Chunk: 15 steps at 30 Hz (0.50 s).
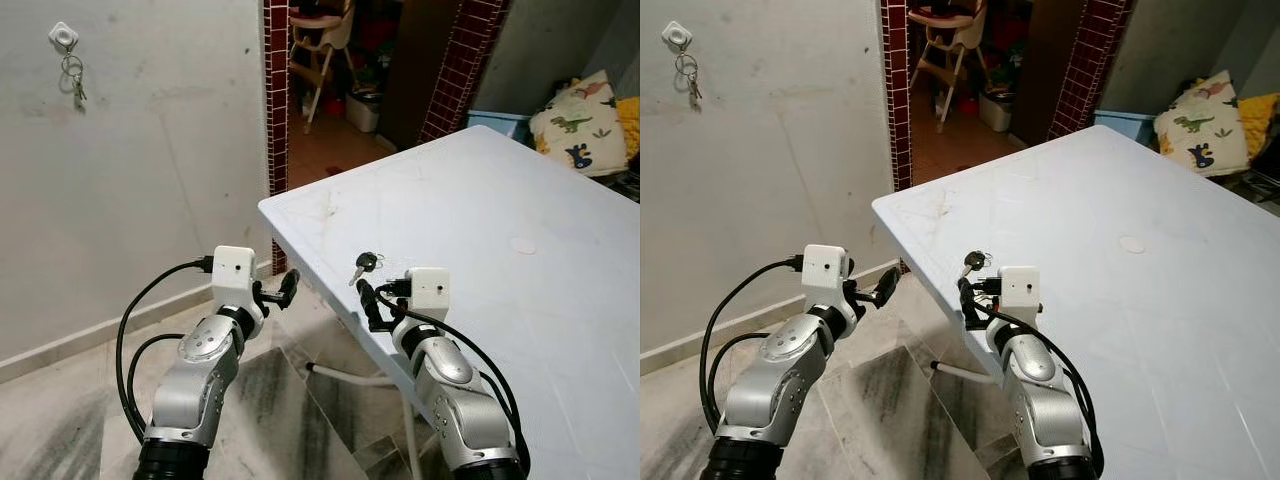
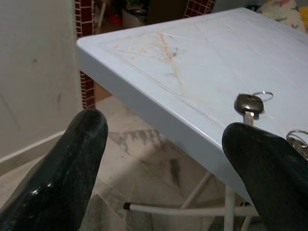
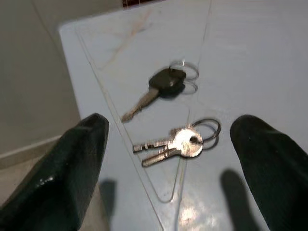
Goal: Hang keys on a hook
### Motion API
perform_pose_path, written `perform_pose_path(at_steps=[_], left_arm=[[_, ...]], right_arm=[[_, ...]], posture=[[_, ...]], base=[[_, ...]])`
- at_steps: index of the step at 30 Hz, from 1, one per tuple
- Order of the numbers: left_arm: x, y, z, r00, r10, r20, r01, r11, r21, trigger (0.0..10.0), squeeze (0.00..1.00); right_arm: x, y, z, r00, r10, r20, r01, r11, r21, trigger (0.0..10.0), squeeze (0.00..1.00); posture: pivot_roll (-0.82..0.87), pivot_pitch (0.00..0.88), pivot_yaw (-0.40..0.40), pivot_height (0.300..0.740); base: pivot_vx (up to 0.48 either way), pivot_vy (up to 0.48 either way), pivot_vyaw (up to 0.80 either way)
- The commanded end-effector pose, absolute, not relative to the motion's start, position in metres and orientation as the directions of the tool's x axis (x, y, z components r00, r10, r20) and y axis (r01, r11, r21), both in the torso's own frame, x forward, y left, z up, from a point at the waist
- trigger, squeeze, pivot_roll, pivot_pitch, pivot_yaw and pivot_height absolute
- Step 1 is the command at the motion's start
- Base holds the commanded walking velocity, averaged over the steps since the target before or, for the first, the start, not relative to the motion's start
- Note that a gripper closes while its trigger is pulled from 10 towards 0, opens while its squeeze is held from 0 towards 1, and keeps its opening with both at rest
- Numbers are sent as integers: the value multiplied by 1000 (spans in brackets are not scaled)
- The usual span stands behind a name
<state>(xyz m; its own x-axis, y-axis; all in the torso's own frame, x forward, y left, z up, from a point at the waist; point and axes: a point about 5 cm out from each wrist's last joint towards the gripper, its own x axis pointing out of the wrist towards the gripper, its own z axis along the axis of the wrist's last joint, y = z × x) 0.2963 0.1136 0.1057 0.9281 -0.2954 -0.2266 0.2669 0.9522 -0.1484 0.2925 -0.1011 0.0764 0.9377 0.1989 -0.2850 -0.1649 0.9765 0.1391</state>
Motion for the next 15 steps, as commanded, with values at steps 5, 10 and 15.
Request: perform_pose_path(at_steps=[5,10,15], left_arm=[[289,119,100,920,-284,-269,261,958,-119,10000,0],[276,129,93,907,-287,-308,273,958,-89,10000,0],[271,133,91,904,-285,-318,274,959,-80,10000,0]], right_arm=[[301,-100,68,922,152,-357,-104,983,150,10000,0],[310,-99,64,919,107,-379,-52,987,152,10000,0],[315,-106,63,921,36,-387,20,990,140,10000,0]], posture=[[115,0,-53,740],[127,0,-50,740],[149,0,-50,740]], base=[[0,0,0],[0,0,0],[0,0,0]])
